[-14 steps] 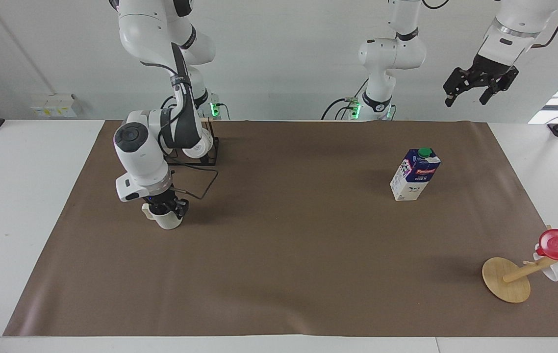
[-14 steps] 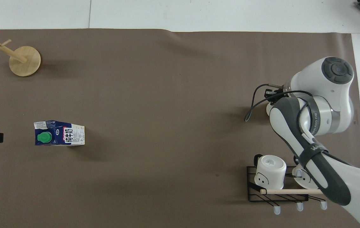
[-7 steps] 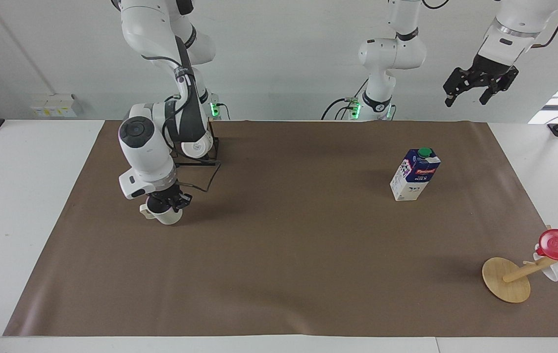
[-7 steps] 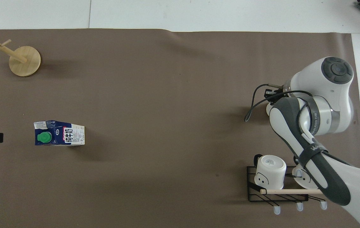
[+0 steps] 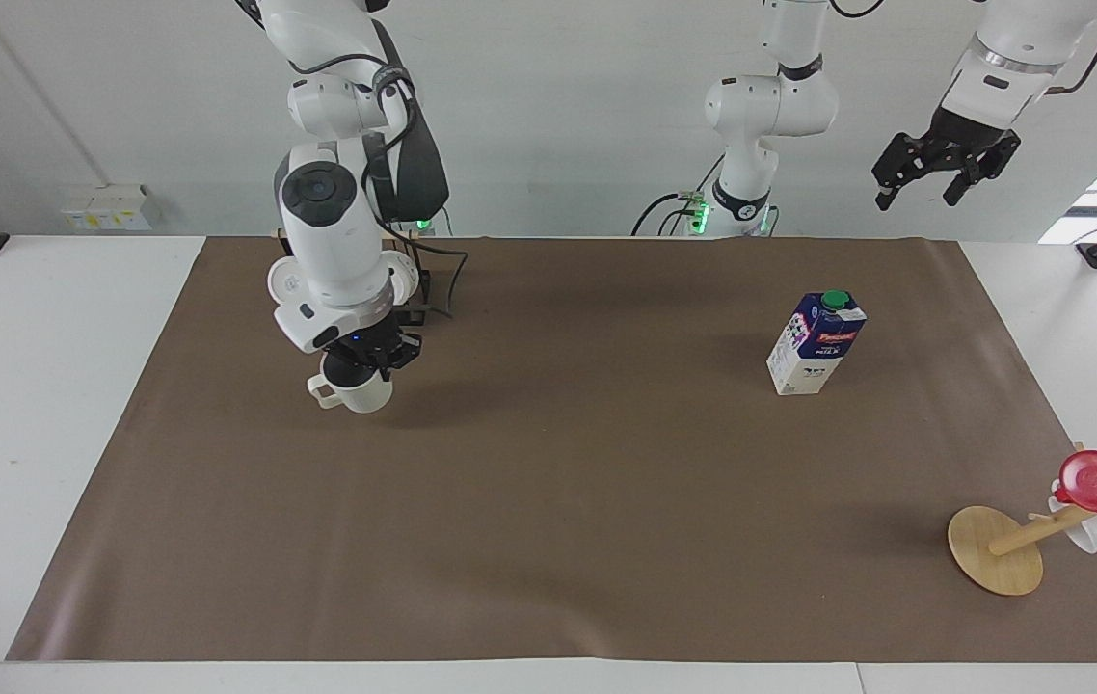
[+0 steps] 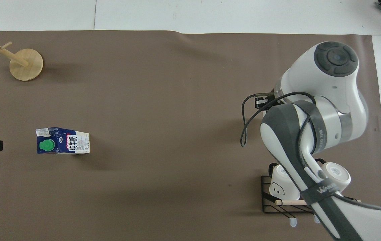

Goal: Place cup and milk on table
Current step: 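Carry the white mug with the right gripper toward the table center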

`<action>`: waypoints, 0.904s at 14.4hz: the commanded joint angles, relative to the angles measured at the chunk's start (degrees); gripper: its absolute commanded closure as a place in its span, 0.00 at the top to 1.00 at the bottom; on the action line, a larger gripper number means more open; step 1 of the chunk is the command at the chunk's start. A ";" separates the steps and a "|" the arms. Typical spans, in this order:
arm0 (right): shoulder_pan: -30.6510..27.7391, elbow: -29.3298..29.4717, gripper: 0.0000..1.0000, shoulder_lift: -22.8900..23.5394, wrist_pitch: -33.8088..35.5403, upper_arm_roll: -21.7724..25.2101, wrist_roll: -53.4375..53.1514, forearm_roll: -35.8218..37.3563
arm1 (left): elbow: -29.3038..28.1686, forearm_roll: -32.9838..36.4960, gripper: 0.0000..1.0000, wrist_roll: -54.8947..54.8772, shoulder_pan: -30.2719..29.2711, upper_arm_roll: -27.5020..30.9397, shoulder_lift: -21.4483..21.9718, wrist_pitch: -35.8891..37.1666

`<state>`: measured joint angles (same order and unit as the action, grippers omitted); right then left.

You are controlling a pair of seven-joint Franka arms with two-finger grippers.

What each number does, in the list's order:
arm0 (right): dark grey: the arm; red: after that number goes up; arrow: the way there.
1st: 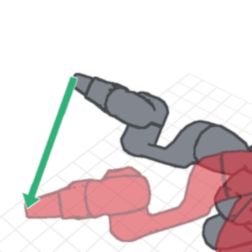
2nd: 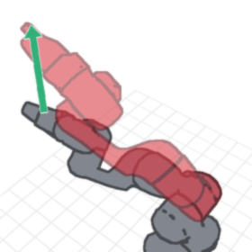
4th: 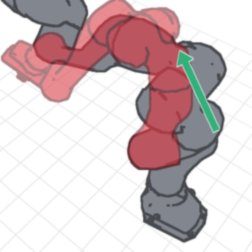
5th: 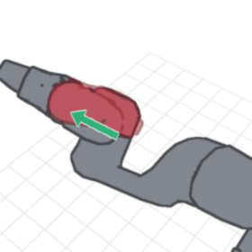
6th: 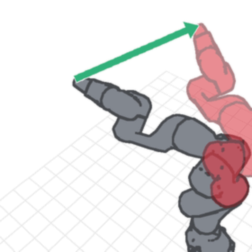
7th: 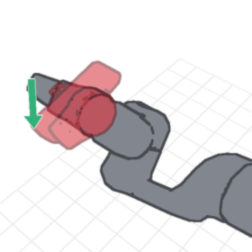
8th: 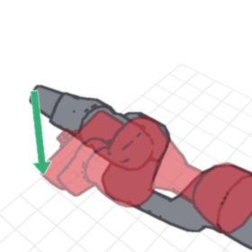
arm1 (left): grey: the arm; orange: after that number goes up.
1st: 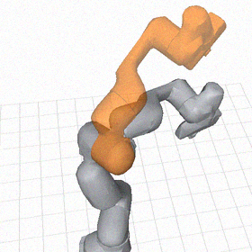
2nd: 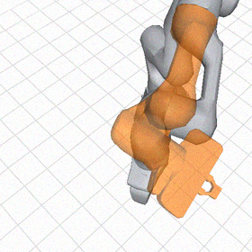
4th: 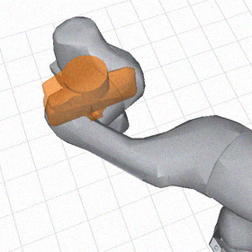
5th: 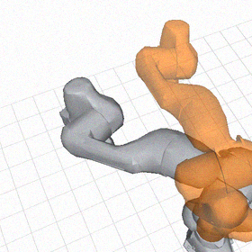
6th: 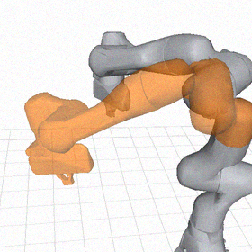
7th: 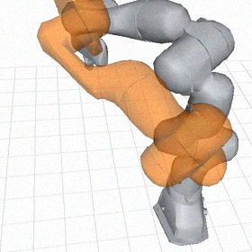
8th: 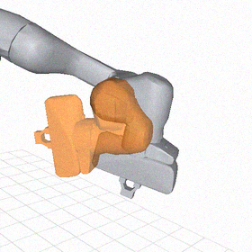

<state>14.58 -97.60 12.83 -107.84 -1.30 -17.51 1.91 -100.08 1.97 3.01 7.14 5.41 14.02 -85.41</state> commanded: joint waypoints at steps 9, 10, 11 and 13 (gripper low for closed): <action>7.73 1.27 0.00 2.81 -7.72 -7.49 -16.40 -2.71 | 0.85 0.85 1.00 -0.29 0.33 0.48 0.04 1.04; 9.48 0.83 0.00 3.51 -9.39 -7.40 -17.46 -2.44 | 0.85 0.85 1.00 -0.38 0.33 0.48 0.04 1.04; 10.19 0.48 0.00 4.13 -10.71 -7.40 -18.51 -2.26 | 0.85 0.85 1.00 -0.38 0.33 0.48 0.04 1.04; 12.04 -0.22 0.00 5.97 -14.91 -7.40 -23.42 0.88 | 0.85 0.85 1.00 -0.38 0.33 0.48 0.04 1.04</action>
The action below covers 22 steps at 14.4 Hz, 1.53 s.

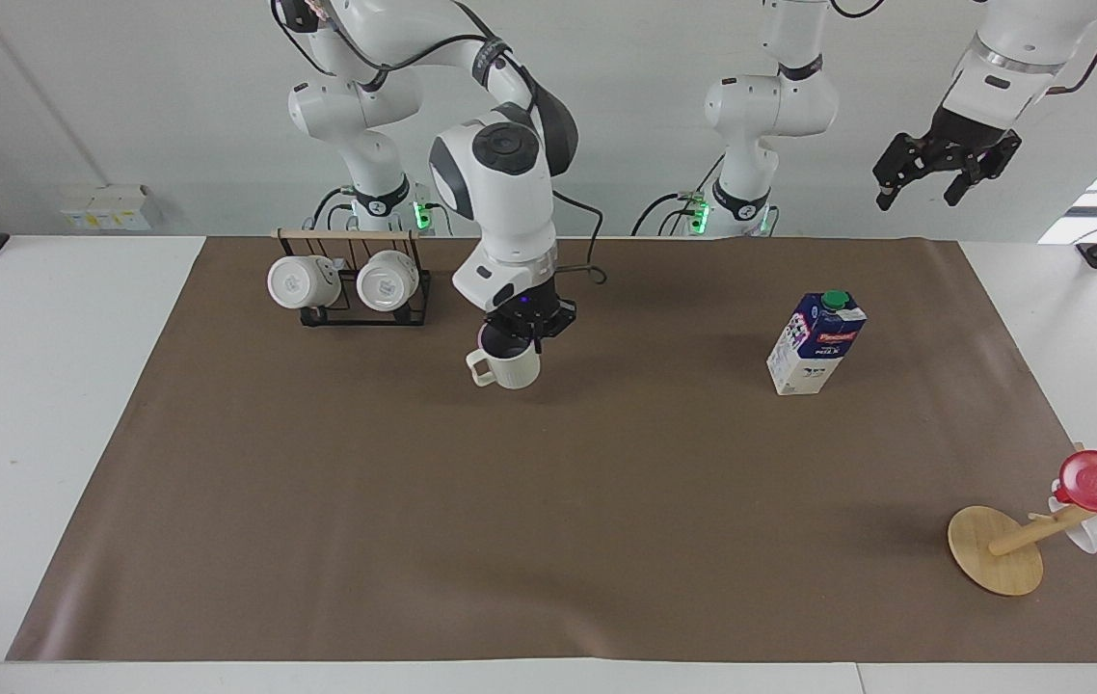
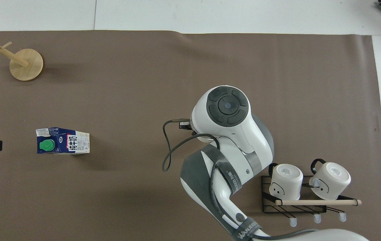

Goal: Place cup and milk on table
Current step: 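Carry the white mug with the right gripper toward the table center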

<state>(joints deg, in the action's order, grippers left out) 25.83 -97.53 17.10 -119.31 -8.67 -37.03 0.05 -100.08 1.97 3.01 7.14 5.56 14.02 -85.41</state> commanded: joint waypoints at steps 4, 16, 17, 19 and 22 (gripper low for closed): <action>2.12 -1.77 0.00 4.35 -7.42 -0.03 -7.53 6.36 | 0.85 0.85 1.00 -0.29 0.33 0.33 0.13 1.13; 2.12 -4.16 0.00 5.58 -11.29 -0.12 -10.70 10.58 | 0.85 0.85 1.00 -0.38 0.24 0.51 0.13 1.13; 2.38 -4.16 0.00 5.67 -11.30 -0.12 -10.78 10.58 | 0.85 0.85 1.00 -0.38 0.24 0.51 0.13 1.13; 3.44 -3.98 0.00 6.37 -12.08 -0.03 -11.57 10.67 | 0.85 0.85 1.00 -0.20 0.33 0.51 0.13 1.13; 3.35 -4.07 0.04 6.46 -12.18 -0.03 -11.58 10.58 | 0.85 0.85 1.00 -0.11 0.33 0.51 0.13 1.13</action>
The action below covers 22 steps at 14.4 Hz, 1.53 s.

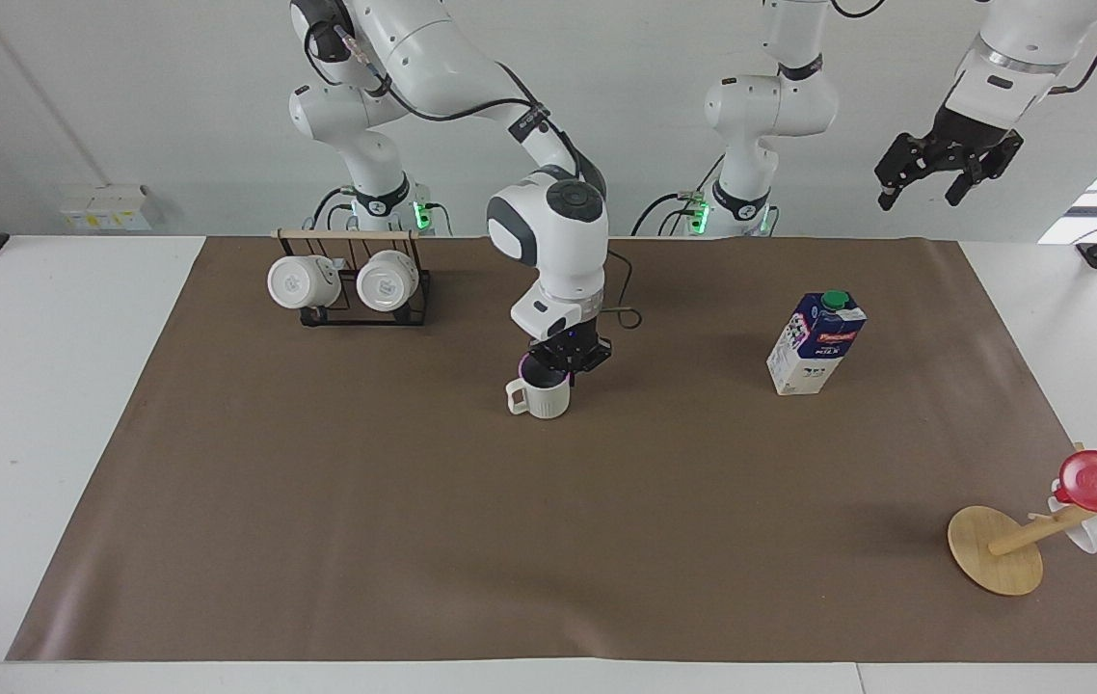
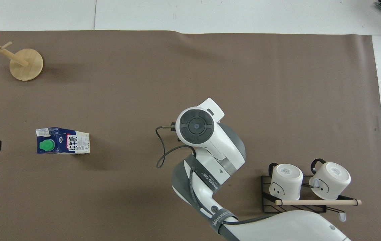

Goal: Place cup and milk on table
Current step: 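Carry the white mug with the right gripper toward the table center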

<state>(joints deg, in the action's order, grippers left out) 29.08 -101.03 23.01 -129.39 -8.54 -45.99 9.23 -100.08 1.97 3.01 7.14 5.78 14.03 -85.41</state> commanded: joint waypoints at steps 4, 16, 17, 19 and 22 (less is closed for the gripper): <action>-0.52 -0.39 1.00 0.55 -2.18 -0.16 -2.44 1.40 | 0.85 0.85 1.00 -0.11 0.33 0.19 0.12 1.13; -8.50 0.13 1.00 -14.65 8.53 -0.25 4.32 -2.29 | 0.06 0.85 1.00 -0.73 0.51 0.19 0.12 0.34; -9.91 0.13 1.00 -15.53 9.41 -0.16 4.93 -2.20 | -0.73 0.76 1.00 -0.38 0.86 0.19 0.21 0.42; -12.37 0.75 1.00 -17.29 11.87 -0.07 7.30 -2.20 | -2.66 0.58 1.00 -0.38 1.04 0.10 0.12 -2.02; -15.80 4.78 1.00 -19.22 19.15 0.10 13.09 -2.20 | -10.81 0.23 1.00 -0.46 0.69 0.19 0.21 -11.23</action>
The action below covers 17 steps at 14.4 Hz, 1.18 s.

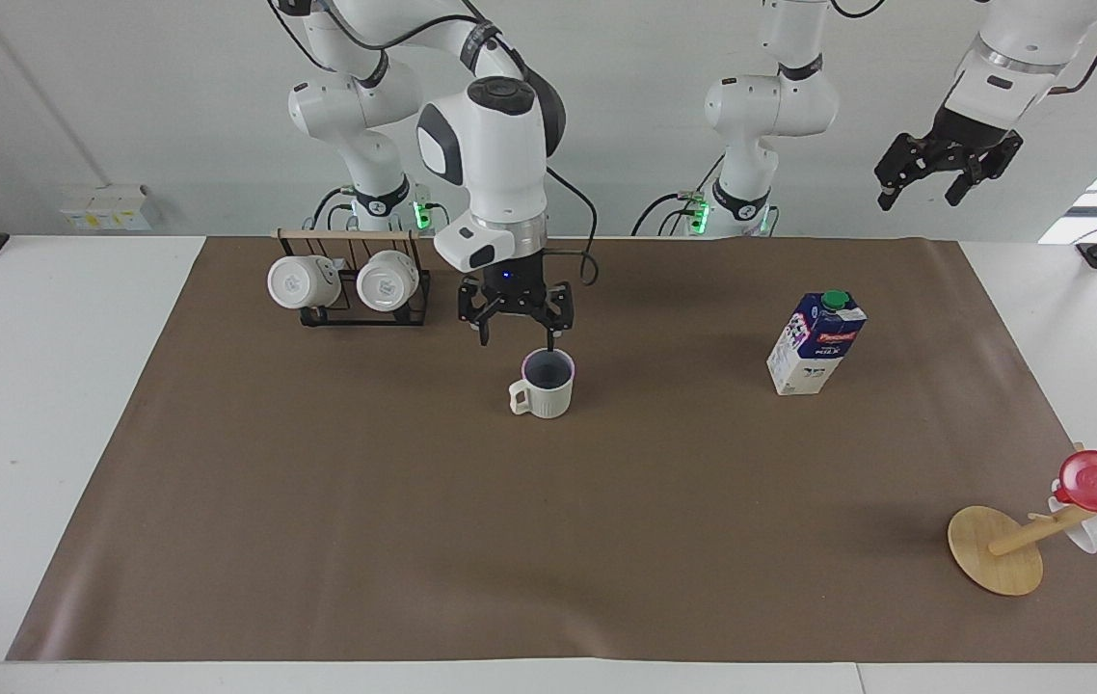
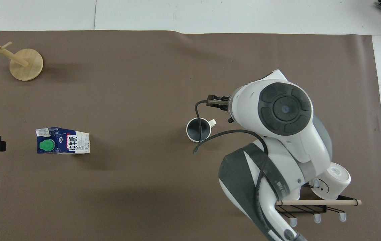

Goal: Place cup and milk on table
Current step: 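Carry the white mug with the right gripper toward the table center, then release the mug and withdraw the right gripper while the left gripper reaches the carton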

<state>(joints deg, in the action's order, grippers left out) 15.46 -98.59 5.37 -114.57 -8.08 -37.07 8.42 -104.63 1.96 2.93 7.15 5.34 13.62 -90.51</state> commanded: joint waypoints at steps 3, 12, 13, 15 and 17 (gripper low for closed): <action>-4.38 3.67 1.00 -4.91 8.31 -0.26 6.40 -1.56 | -11.98 0.23 1.00 -0.38 0.41 0.64 0.01 -13.36; -6.23 8.15 1.00 -11.33 22.27 9.03 15.77 -7.36 | -16.84 -3.90 1.00 0.06 1.11 0.55 -3.24 -22.87; -6.23 8.24 1.00 -12.21 23.94 11.23 18.58 -7.89 | -16.92 -4.68 1.00 0.06 1.20 0.55 -3.16 -22.87; -6.23 8.15 1.00 -12.75 26.40 14.57 25.08 -8.59 | -16.92 -5.74 1.00 -0.21 1.20 0.38 -3.24 -22.69; -6.23 8.07 1.00 -12.92 28.69 16.08 30.99 -9.47 | -16.75 -5.74 1.00 -0.56 1.90 0.11 -3.24 -22.26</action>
<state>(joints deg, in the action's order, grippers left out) 9.84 -90.37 -7.45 -87.62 7.57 -10.77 0.74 -121.09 -2.75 2.90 7.29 4.86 9.95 -112.64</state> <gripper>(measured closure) 0.000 0.000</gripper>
